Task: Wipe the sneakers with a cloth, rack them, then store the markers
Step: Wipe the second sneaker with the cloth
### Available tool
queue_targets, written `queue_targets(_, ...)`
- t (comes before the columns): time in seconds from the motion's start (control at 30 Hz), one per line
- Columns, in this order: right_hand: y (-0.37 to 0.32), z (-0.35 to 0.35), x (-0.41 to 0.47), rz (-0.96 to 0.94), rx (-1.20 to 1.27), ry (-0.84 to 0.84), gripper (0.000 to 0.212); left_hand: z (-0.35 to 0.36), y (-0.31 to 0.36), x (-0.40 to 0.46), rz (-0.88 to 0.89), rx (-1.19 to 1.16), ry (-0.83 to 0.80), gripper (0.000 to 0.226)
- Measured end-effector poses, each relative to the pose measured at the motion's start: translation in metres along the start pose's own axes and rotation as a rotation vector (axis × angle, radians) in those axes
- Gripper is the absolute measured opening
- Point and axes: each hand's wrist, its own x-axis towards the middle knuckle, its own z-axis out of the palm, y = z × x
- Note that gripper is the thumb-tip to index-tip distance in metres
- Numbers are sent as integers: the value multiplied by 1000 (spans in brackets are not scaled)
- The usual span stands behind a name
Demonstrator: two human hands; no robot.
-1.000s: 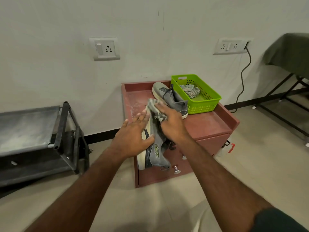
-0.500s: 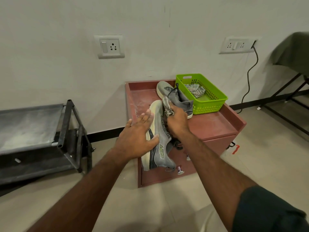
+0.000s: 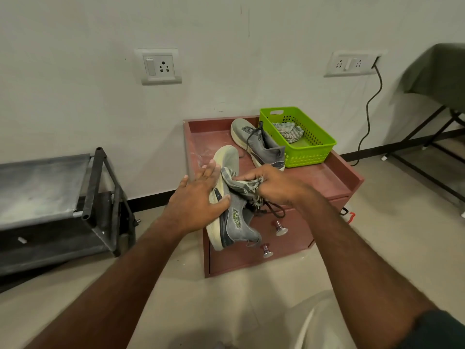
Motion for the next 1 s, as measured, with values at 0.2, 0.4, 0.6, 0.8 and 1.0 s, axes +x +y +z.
queue_targets(0.2,22,15,10,-137,-328,149,55,0,-3,-2,2,23,-37,101)
queue_targets(0.4,20,15,24,-73,-421,341,57,-13,-9,-6,25,12,-145,125)
queue_targets(0.6,-5,-6,-7,42,-216,-13,28,-18,-10,-4,19,-6,-184,134)
queue_targets(0.8,14,-11,4,81,-24,588,36,-21,-6,-2,23,-5,-224,139)
queue_targets(1.0,28,-1,37,55,-177,784,43,-23,-10,-1,34,28,-301,150)
